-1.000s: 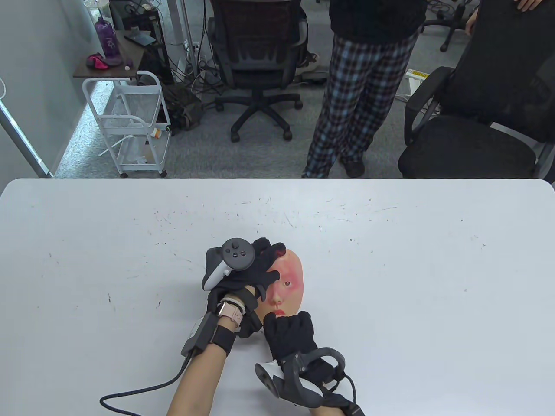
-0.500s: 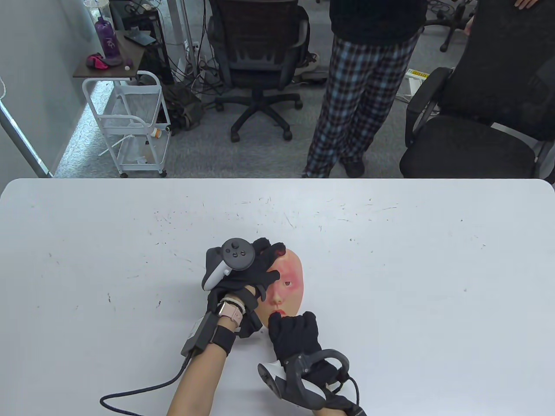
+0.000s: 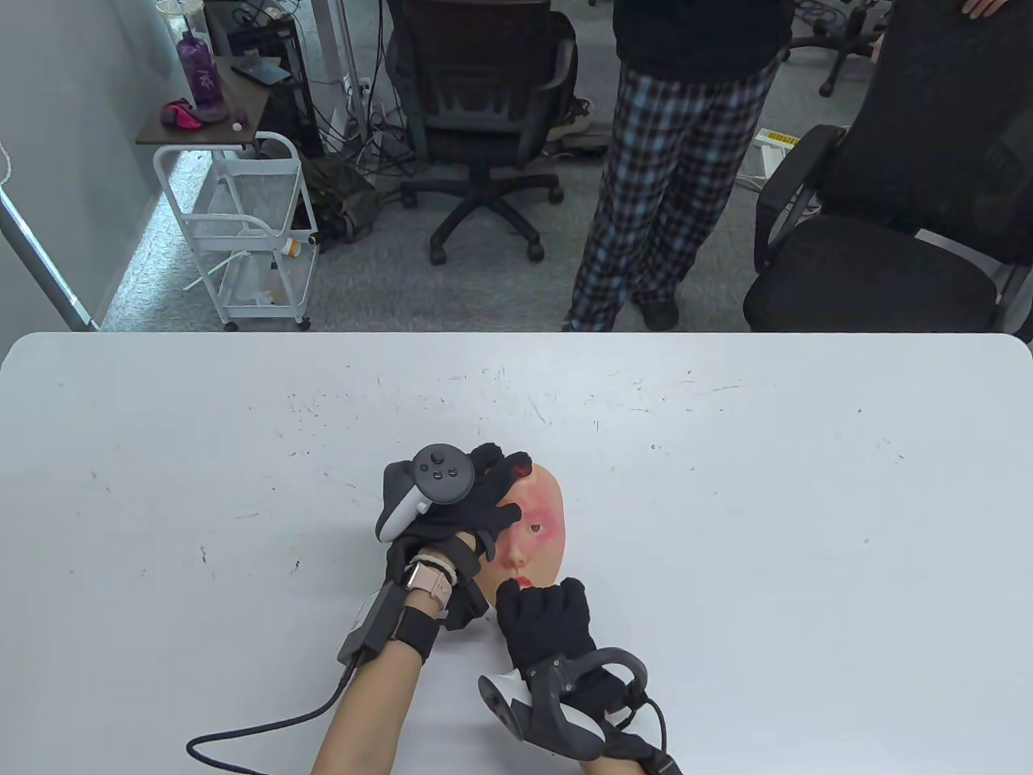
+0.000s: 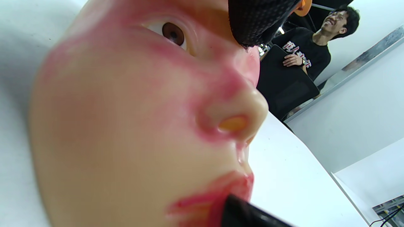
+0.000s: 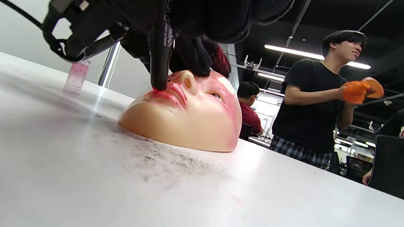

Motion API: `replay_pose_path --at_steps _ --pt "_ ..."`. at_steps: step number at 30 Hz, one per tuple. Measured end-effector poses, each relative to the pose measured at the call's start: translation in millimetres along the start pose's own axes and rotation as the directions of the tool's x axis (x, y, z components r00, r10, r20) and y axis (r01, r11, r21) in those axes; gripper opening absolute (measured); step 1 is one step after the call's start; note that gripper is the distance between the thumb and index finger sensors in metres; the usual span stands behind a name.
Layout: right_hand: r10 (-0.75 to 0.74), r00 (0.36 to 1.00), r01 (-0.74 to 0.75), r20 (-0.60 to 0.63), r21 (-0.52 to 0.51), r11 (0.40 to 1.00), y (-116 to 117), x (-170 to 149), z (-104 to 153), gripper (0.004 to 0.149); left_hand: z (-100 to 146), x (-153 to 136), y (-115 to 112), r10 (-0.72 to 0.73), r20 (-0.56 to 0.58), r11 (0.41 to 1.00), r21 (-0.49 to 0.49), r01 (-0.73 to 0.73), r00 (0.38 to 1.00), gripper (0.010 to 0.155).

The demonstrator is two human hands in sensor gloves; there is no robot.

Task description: Apply lipstick on mannequin lips

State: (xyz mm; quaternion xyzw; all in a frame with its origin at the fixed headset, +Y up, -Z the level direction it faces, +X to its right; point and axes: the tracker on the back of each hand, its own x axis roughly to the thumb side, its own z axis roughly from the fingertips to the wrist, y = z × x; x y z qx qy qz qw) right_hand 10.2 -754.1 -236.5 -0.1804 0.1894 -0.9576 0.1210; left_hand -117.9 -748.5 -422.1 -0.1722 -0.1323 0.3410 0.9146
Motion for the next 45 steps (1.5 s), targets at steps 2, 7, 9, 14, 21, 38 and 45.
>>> replay_pose_path --at_steps 2,7,9,14,21,38,45 --pt "0.001 0.999 -0.002 0.033 0.034 0.999 3 6 -4 0.046 0 0 0 0.001 0.0 1.0 -0.001 -0.001 1.0 0.07" --pt "-0.017 1.0 0.017 -0.008 -0.006 1.0 2 0 -3 0.046 0 0 0 0.002 -0.001 1.0 -0.001 -0.002 1.0 0.07" --pt "-0.009 1.0 0.008 -0.024 -0.009 1.0 0 -5 0 0.046 0 0 0 0.0 -0.001 1.0 -0.001 0.0 1.0 0.07" --pt "-0.104 0.991 0.107 -0.088 0.024 0.994 0 -17 2 0.046 0 0 0 0.002 0.0 1.0 0.0 -0.002 1.0 0.07" --pt "-0.19 0.978 0.195 -0.09 0.048 0.98 -1 -22 2 0.046 0 0 0 0.003 -0.003 1.0 0.0 -0.003 1.0 0.07" --pt "-0.322 0.937 0.334 -0.135 0.077 0.94 8 -38 4 0.046 0 -1 0 0.011 -0.003 1.0 -0.001 -0.011 1.0 0.07" --pt "-0.308 0.93 0.332 -0.2 0.098 0.938 15 -48 4 0.046 0 -1 0 0.011 -0.003 1.0 -0.002 -0.011 1.0 0.07"
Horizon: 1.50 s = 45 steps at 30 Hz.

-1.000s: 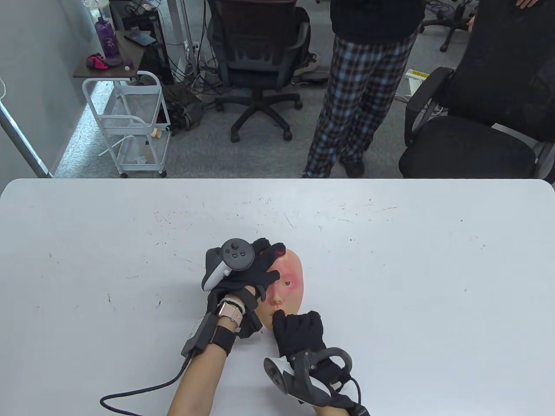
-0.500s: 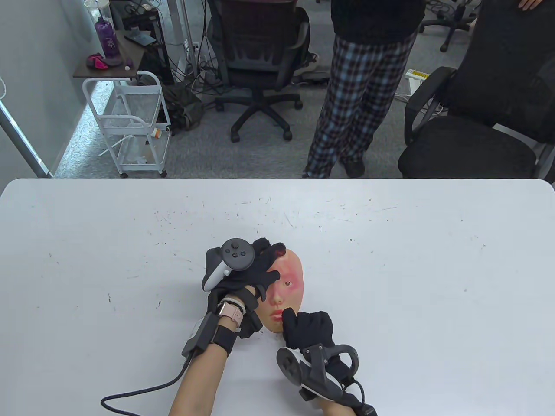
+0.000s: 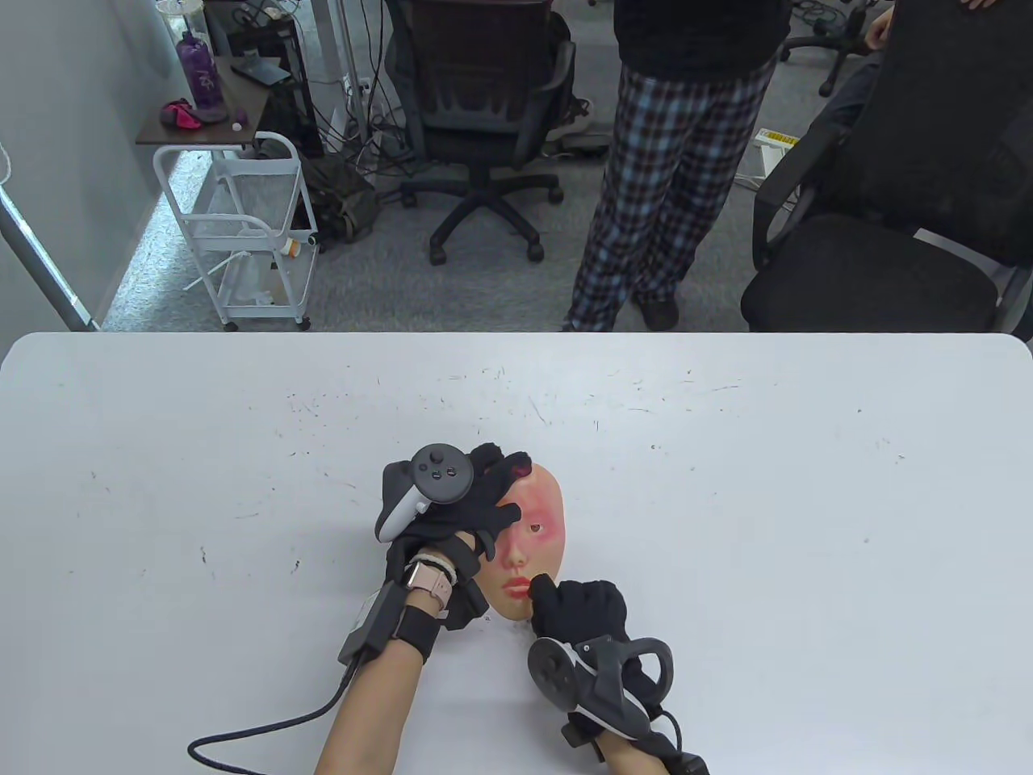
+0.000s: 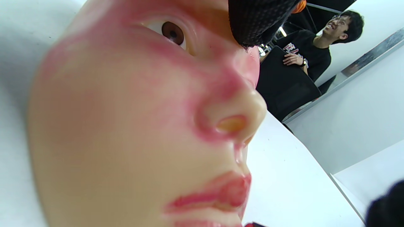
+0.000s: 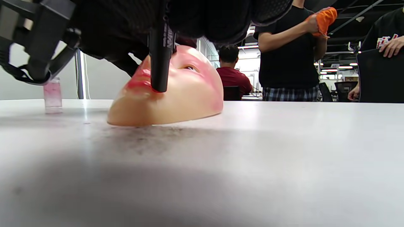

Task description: Apply lipstick on mannequin lips

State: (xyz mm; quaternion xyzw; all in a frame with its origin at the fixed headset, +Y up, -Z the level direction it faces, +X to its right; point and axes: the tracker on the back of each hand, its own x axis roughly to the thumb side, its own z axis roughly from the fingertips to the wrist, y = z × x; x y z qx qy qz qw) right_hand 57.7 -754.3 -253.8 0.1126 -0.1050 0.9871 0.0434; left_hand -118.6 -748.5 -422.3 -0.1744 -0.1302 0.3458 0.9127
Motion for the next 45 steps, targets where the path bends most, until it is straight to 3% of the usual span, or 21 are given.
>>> replay_pose_path --at_steps 4,14,21,26,32,41,45 --pt "-0.123 0.992 0.123 -0.017 -0.013 0.992 0 -5 -2 0.047 0 0 0 0.002 0.0 1.0 0.0 -0.002 1.0 0.07" --pt "-0.201 0.979 0.201 -0.028 0.019 0.979 -1 -11 -2 0.046 0 0 0 0.005 0.0 1.0 -0.001 -0.005 1.0 0.07" --pt "-0.136 0.989 0.138 -0.053 0.033 0.99 2 -11 -3 0.046 0 0 0 0.008 0.0 1.0 -0.001 -0.008 1.0 0.07" --pt "-0.203 0.979 0.203 -0.024 0.023 0.979 -1 -10 -2 0.046 0 0 0 0.01 0.0 1.0 -0.002 -0.01 1.0 0.07" --pt "-0.154 0.987 0.156 -0.035 0.04 0.987 2 -10 -2 0.045 0 -1 0 0.009 0.0 1.0 0.0 -0.009 1.0 0.07" --pt "-0.182 0.982 0.18 -0.046 -0.028 0.983 3 -8 -3 0.047 0 -1 0 0.011 0.001 1.0 0.0 -0.011 1.0 0.07" --pt "-0.142 0.987 0.142 -0.075 0.001 0.99 3 -11 -3 0.047 0 -1 0 0.012 0.001 1.0 -0.001 -0.012 1.0 0.07"
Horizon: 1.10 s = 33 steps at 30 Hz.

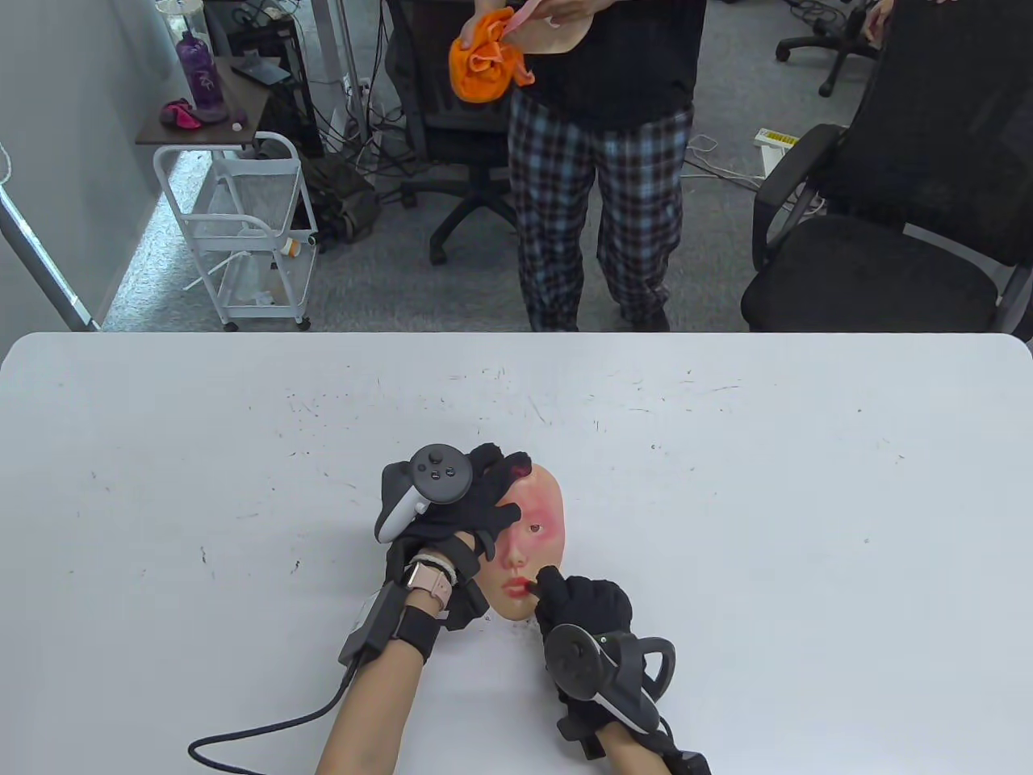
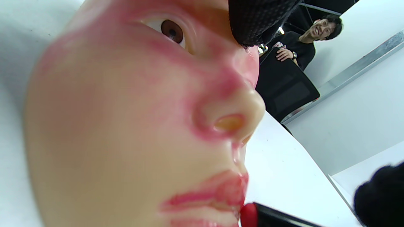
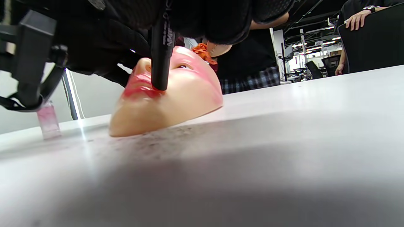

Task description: Apply lipstick on mannequin lips

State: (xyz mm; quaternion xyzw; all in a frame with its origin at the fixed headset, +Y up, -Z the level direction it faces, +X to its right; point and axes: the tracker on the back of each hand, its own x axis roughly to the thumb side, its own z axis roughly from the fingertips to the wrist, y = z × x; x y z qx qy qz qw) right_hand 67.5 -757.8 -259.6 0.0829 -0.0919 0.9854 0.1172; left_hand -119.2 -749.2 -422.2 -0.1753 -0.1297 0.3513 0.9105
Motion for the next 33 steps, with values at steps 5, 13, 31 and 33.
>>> replay_pose_path --at_steps 5,13,31,33 --pt "-0.036 0.997 0.037 0.067 -0.017 0.999 -2 6 3 0.046 0 0 0 0.001 0.0 1.0 0.0 -0.001 1.0 0.07" --pt "0.099 0.991 -0.095 0.088 -0.049 0.994 -1 13 8 0.046 0 0 0 0.001 -0.001 1.0 0.0 -0.001 1.0 0.07" --pt "0.208 0.972 -0.195 0.105 -0.128 0.972 1 23 8 0.047 0 -1 0 0.004 0.002 1.0 -0.002 -0.004 1.0 0.07" --pt "0.181 0.977 -0.166 0.116 -0.13 0.977 1 22 8 0.047 0 -1 0 0.004 0.002 1.0 0.0 -0.004 1.0 0.07"
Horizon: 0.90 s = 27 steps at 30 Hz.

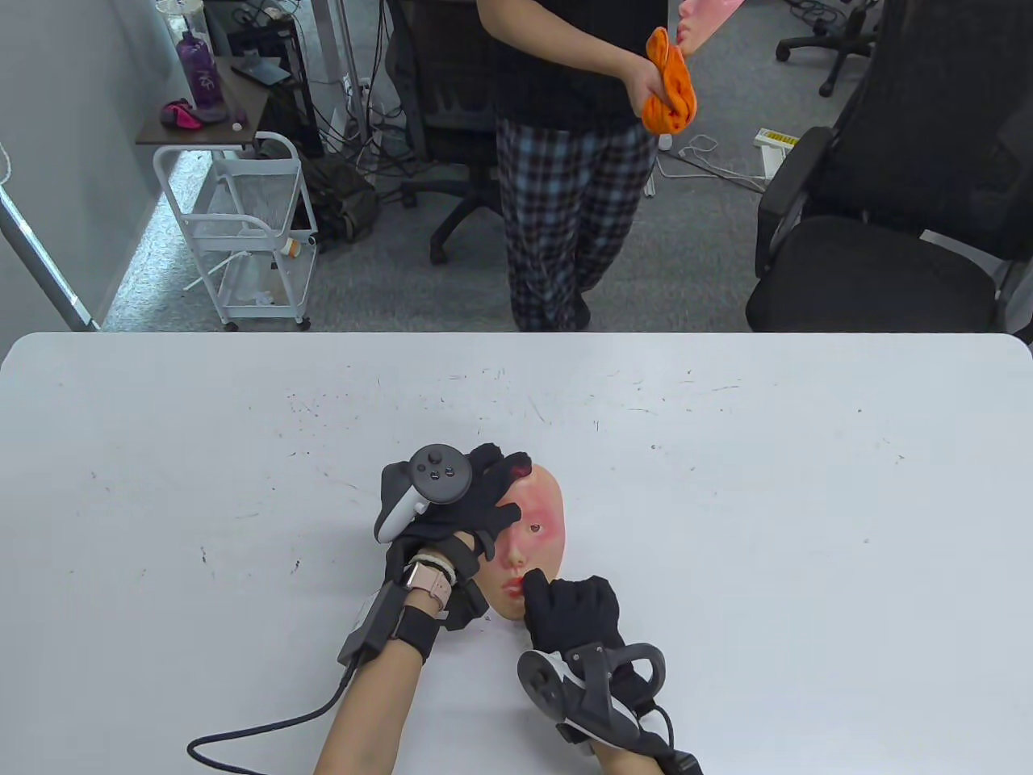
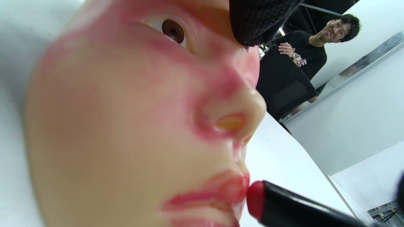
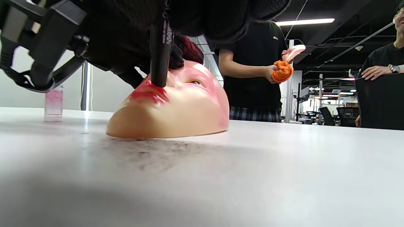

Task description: Apply lipstick on mannequin lips

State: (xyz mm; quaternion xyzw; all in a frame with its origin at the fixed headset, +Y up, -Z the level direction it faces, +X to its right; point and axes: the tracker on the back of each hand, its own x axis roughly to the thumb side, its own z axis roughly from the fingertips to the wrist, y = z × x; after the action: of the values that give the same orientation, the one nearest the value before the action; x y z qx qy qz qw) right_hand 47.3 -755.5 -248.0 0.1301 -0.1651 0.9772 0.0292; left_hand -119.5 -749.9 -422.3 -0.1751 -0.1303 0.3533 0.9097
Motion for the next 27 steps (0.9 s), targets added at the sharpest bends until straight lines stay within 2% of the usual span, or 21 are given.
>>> replay_pose_path --at_steps 5,9,10,14,17,23,27 --pt "0.011 0.999 -0.011 0.05 0.003 1.0 0 9 -1 0.047 0 0 0 0.003 0.0 1.0 -0.001 -0.003 1.0 0.07" --pt "0.083 0.996 -0.082 0.027 -0.04 0.996 -1 7 0 0.047 0 0 0 0.003 0.0 1.0 0.0 -0.003 1.0 0.07" --pt "0.108 0.994 -0.107 0.023 -0.022 0.994 -1 6 0 0.047 0 0 0 0.003 -0.001 1.0 0.0 -0.003 1.0 0.07" --pt "0.054 0.993 -0.053 0.104 -0.013 0.999 -1 12 0 0.047 0 -1 0 0.004 0.0 1.0 -0.003 -0.004 1.0 0.07" --pt "0.125 0.985 -0.128 0.12 0.026 0.991 1 21 -4 0.047 0 -1 0 0.003 0.001 1.0 -0.002 -0.003 1.0 0.07" --pt "0.131 0.985 -0.131 0.111 -0.005 0.991 -1 19 -2 0.046 0 -1 0 0.004 0.001 1.0 -0.001 -0.004 1.0 0.07" --pt "0.158 0.976 -0.159 0.153 -0.007 0.987 -1 23 0 0.046 0 -1 0 0.006 0.003 1.0 -0.002 -0.006 1.0 0.07"
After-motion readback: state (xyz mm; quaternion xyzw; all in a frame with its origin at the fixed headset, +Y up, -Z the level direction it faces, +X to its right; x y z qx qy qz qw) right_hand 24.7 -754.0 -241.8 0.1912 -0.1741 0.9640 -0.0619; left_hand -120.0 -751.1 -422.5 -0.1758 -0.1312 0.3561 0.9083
